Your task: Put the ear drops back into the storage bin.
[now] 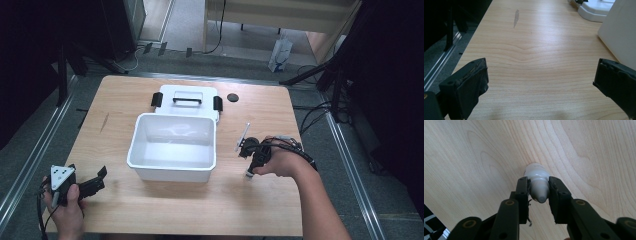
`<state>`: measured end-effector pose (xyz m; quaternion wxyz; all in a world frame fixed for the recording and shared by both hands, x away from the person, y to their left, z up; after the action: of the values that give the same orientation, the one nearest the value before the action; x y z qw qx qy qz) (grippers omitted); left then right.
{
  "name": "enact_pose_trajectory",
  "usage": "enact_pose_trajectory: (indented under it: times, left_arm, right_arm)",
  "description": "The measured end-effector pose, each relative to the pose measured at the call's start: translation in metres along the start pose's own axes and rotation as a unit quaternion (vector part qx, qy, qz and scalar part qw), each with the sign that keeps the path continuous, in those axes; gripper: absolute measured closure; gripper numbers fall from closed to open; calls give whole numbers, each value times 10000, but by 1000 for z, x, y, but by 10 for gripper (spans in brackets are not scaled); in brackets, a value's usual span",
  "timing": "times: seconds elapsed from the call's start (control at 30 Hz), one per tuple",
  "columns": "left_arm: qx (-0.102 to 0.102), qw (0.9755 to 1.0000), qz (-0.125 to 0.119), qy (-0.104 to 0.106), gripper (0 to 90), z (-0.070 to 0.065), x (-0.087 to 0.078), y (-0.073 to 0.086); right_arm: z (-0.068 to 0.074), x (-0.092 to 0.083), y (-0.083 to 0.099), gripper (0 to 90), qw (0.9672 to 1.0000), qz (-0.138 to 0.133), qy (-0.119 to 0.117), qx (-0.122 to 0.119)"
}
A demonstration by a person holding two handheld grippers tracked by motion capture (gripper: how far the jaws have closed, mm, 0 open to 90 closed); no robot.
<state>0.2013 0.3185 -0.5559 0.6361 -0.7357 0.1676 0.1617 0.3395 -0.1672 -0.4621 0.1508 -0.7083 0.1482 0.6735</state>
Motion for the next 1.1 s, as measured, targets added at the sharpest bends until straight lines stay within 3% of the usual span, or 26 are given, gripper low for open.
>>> enact_pose_trajectory:
  times: [0.37, 0.67, 1.1]
  left_arm:
    - [10, 10000, -4, -1, 1, 0, 0, 0]
    - [-2, 10000, -10, 10, 1, 0, 0, 0]
    - [-19, 10000, -20, 15, 1, 0, 0, 0]
  right_arm:
    - [-2, -4, 3, 721, 9998, -22, -112, -151]
    - [-7, -33, -4, 720, 9993, -251, 40, -267]
    - [-8, -79, -26, 721, 9984, -433, 59, -372]
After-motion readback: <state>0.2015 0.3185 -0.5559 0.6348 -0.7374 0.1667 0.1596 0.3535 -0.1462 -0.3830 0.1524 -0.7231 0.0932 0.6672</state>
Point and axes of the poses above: each handheld gripper's, and its own axes: x roughly forward along the jaws, y roughly out of its underside, z roughly to its left, the point moved 1 cm from there along x, roughly forward along the jaws, and after that the axes turned 2 degrees about -x, right-handed, at the moved point
